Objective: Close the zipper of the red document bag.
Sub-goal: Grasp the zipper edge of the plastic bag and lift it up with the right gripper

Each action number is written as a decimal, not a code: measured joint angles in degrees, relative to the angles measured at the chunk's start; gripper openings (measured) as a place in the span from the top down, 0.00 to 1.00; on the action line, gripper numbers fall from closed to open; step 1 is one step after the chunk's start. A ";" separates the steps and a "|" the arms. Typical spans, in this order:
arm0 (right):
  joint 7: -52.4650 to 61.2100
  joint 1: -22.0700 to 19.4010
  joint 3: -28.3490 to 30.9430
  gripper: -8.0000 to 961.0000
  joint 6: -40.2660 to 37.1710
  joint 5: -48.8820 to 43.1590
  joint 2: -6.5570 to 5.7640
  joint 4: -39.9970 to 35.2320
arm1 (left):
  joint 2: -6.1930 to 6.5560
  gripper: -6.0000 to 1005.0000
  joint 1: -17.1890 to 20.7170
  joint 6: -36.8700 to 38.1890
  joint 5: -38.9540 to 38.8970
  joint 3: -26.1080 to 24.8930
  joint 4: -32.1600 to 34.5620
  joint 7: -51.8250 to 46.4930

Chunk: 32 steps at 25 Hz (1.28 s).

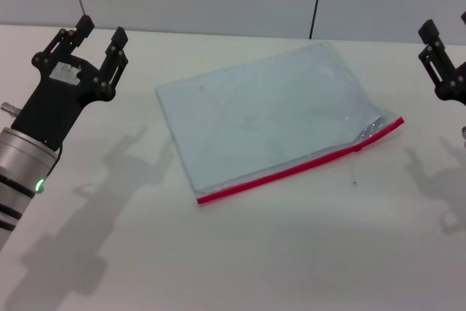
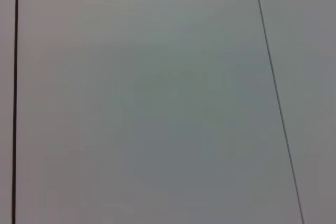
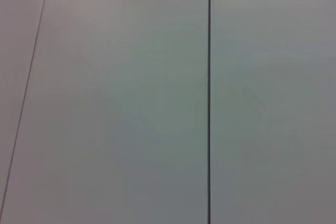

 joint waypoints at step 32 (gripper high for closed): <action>0.43 0.54 -0.06 0.31 1.32 0.00 -0.01 0.05 | 0.00 0.47 -0.03 0.00 0.00 0.00 0.00 0.00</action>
